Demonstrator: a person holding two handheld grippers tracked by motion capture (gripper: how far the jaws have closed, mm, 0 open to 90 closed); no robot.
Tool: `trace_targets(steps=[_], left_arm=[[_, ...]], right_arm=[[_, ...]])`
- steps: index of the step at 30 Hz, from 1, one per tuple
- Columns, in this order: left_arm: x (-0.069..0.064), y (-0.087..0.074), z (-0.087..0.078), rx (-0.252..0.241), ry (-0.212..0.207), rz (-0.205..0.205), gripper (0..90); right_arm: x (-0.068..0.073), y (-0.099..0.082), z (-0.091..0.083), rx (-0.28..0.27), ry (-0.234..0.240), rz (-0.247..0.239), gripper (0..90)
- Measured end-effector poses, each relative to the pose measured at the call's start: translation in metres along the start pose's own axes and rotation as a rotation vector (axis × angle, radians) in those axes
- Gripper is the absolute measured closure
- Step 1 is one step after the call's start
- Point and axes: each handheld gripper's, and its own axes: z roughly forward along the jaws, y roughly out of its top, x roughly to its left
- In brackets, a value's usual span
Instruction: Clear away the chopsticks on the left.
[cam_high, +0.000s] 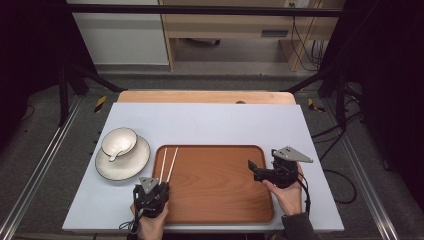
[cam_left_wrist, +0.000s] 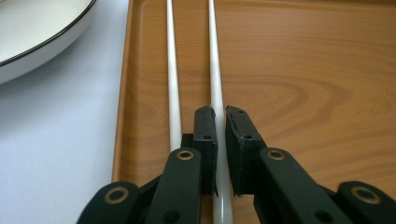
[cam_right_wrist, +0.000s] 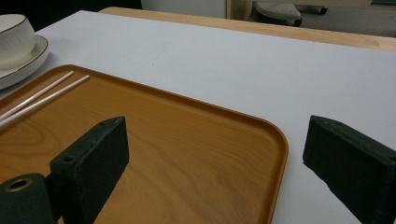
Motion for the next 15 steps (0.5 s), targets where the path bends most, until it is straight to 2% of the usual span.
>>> trace_targets(steps=[10, 12, 13, 15], left_arm=[[0.0008, 0.0009, -0.0011, -0.019, -0.017, 0.01, 81.3], [0.002, 0.0033, -0.0032, -0.036, -0.053, 0.019, 79.7], [0.002, 0.0033, -0.0032, -0.036, -0.053, 0.019, 78.7], [0.0051, 0.0091, -0.007, -0.058, -0.084, 0.037, 77.3]], right_arm=[[-0.0004, 0.0005, -0.0014, -0.008, 0.001, 0.007, 7.1], [-0.0009, 0.0006, -0.0019, -0.007, -0.001, 0.003, 7.1], [-0.0009, 0.0006, -0.0019, -0.007, -0.001, 0.003, 7.1], [-0.0015, 0.0008, -0.0022, -0.01, -0.003, 0.002, 7.1]])
